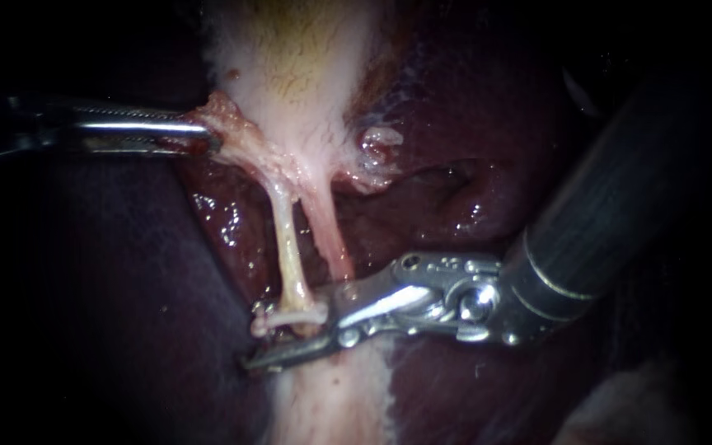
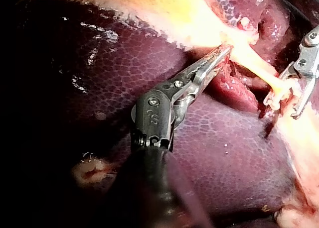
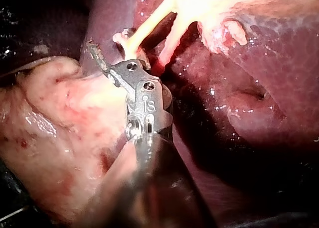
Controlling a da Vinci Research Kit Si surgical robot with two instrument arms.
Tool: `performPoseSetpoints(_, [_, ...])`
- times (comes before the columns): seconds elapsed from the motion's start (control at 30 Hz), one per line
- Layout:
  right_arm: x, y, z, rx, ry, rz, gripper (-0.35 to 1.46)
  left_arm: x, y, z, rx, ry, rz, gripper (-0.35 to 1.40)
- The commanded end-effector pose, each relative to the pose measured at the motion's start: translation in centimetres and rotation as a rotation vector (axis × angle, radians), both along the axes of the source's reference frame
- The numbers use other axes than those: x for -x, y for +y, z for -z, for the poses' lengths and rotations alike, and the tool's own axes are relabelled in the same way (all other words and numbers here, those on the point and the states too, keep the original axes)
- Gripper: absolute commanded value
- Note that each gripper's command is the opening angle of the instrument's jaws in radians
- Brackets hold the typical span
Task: Going back first clip left tube
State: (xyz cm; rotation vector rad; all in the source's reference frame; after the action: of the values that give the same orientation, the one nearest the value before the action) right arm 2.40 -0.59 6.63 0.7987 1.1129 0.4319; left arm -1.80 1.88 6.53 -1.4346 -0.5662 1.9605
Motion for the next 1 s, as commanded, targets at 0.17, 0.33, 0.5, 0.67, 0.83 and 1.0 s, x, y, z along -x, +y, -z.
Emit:
performPoseSetpoints(0.17, [0.05, 0.13, -0.16, 0.116, -0.009, -0.06, 0.5, 0.0, 0.0, 0.0, 0.0, 0.0, 0.0, -0.35])
performPoseSetpoints(0.33, [0.13, 0.21, -0.26, 0.155, -0.015, -0.083, 0.5, 0.0, 0.0, 0.01, 0.0, 0.0, 0.0, -0.35])
performPoseSetpoints(0.5, [0.25, 0.22, -0.28, 0.19, -0.002, -0.071, 0.5, 0.0, 0.0, 0.01, 0.0, 0.0, 0.0, -0.35])
performPoseSetpoints(0.67, [0.56, 0.23, -0.19, 0.283, 0.04, -0.033, 0.5, -0.02, -0.01, 0.01, 0.0, -0.001, -0.001, -0.35])
performPoseSetpoints(0.83, [0.92, 0.29, -0.1, 0.349, 0.077, -0.001, 0.5, -0.02, -0.01, 0.01, 0.0, -0.001, -0.001, -0.35])
performPoseSetpoints(1.0, [1.28, 0.39, 0.05, 0.392, 0.091, 0.004, 0.5, -0.02, -0.01, 0.01, 0.0, -0.001, -0.001, -0.35])
